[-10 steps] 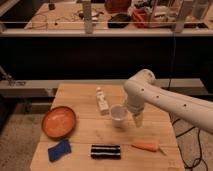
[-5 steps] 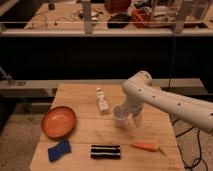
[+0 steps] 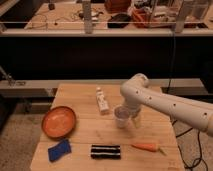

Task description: Pick up the ceramic cup

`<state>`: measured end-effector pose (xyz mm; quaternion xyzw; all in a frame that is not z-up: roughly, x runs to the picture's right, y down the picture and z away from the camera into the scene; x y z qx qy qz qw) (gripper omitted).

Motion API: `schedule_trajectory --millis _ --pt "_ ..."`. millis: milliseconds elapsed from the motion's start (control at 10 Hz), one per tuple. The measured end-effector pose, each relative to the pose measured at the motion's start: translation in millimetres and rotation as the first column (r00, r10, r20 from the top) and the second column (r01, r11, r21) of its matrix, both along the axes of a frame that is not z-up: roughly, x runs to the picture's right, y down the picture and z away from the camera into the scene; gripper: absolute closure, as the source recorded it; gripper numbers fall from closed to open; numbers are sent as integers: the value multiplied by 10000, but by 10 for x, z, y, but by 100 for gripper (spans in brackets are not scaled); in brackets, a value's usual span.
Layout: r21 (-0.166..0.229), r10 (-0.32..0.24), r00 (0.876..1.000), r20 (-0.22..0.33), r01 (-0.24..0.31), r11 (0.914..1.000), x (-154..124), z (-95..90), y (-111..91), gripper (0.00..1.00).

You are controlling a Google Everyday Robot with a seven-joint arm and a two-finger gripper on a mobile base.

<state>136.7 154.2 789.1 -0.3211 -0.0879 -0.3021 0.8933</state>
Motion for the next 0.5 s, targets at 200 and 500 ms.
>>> schedule_trajectory --millis 200,500 --pt "-25 -110 9999 62 110 9999 -31 10 2 20" --pt "-136 -220 9997 51 221 9997 -26 66 84 20"
